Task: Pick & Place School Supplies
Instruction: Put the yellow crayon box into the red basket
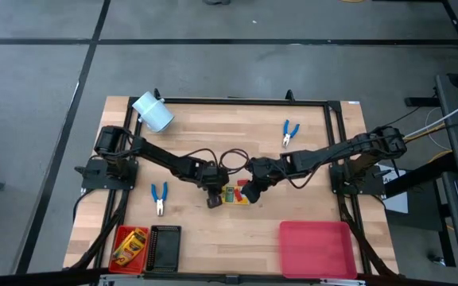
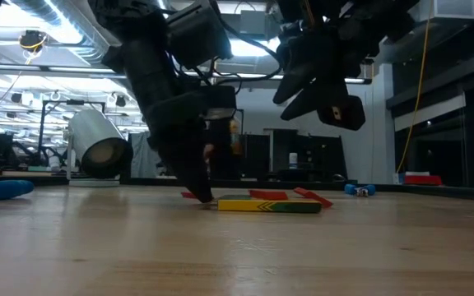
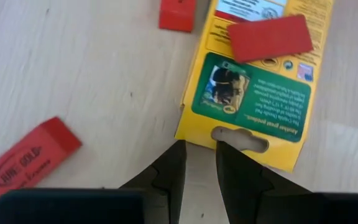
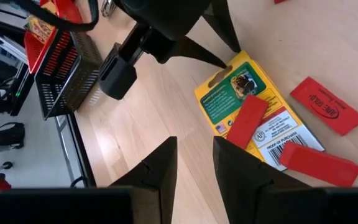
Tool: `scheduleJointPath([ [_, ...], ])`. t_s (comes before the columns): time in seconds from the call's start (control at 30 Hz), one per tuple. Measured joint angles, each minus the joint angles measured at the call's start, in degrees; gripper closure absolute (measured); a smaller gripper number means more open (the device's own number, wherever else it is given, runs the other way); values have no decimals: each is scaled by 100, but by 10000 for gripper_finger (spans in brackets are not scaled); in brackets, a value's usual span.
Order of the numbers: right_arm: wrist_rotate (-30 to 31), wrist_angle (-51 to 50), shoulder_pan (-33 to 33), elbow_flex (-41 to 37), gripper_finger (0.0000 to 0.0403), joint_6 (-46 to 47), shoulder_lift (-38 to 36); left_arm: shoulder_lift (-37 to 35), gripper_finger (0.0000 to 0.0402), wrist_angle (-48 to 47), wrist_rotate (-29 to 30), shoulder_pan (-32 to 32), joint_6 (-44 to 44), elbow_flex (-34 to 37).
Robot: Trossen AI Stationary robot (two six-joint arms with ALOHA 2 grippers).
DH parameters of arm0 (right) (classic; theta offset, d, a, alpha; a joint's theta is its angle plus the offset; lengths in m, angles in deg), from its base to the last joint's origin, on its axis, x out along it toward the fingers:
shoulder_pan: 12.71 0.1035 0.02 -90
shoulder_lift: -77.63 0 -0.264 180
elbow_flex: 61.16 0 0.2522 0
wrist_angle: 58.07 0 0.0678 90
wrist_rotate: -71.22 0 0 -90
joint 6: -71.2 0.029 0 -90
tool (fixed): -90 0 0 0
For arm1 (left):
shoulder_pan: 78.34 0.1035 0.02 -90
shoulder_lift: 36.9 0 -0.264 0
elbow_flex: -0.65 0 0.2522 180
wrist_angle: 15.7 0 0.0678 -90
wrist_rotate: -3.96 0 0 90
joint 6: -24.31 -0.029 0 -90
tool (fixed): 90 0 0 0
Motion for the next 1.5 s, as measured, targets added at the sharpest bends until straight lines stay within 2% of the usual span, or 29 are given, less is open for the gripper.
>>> scheduleJointPath([
  [0.13,127,86,62,0,295,127,0,-14,315,175,-383,112,-353,115],
  [0.3,282,200,146,0,295,286,0,-80,315,165,-528,275,-718,132],
  [0.53,503,259,214,0,295,431,0,-490,315,29,-183,317,-1519,139],
  [0.8,583,323,214,0,295,452,0,-408,308,-88,-1572,557,-1562,138],
  [1.07,629,430,243,0,295,605,0,-358,273,112,-1792,959,-1857,132],
  [1.37,800,440,347,2,295,752,0,-358,256,504,-2906,1475,-1898,606],
  [1.5,883,441,392,0,295,851,0,-358,258,932,-3084,1574,-1710,790],
])
